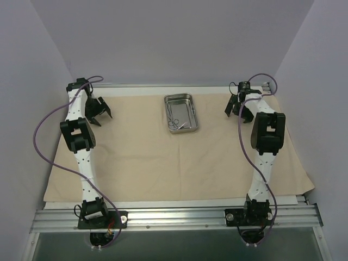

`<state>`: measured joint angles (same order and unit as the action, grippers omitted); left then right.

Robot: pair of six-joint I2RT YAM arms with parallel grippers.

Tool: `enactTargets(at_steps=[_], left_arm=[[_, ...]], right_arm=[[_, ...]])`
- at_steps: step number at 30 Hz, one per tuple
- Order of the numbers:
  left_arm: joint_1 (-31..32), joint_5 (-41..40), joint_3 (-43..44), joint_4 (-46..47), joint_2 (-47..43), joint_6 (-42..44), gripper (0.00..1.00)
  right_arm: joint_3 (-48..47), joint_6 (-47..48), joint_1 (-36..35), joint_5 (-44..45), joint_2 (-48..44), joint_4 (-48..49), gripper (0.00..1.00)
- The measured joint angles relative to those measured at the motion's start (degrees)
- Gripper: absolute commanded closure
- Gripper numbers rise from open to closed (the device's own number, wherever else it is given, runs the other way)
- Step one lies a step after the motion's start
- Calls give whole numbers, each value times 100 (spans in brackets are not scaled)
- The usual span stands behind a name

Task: Open and lay out the surgical kit
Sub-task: Smooth out the surgical kit at the center of the board.

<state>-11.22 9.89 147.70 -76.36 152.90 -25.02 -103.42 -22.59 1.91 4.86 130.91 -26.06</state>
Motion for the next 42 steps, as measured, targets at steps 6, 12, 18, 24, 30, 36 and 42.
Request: enactTargets(at_steps=[6, 12, 18, 24, 30, 36, 42], left_arm=[[-9, -247, -9, 76, -118, 28, 19], [-74, -1102, -1005, 229, -1200, 195, 19], [-195, -1598, -2809, 507, -2804, 374, 23], [-422, -1550, -3421, 675, -2999, 584, 26], [-404, -1119, -3392, 1029, -2809, 632, 26], [-317, -750, -3145, 1309, -2326, 538, 27], [-297, -715, -3121, 1314, -1700, 334, 28]], right_arm=[[293, 107, -74, 9, -208, 199, 0], [326, 129, -732, 2, -507, -278, 1], [599, 223, -2575, -197, -1484, -341, 17], [1303, 595, -4317, -968, -2284, -31, 51], [1517, 774, -5077, -1792, -2020, 319, 85], [1464, 739, -5263, -2439, -1314, 721, 96], [1508, 772, -5366, -2771, -824, 831, 99]])
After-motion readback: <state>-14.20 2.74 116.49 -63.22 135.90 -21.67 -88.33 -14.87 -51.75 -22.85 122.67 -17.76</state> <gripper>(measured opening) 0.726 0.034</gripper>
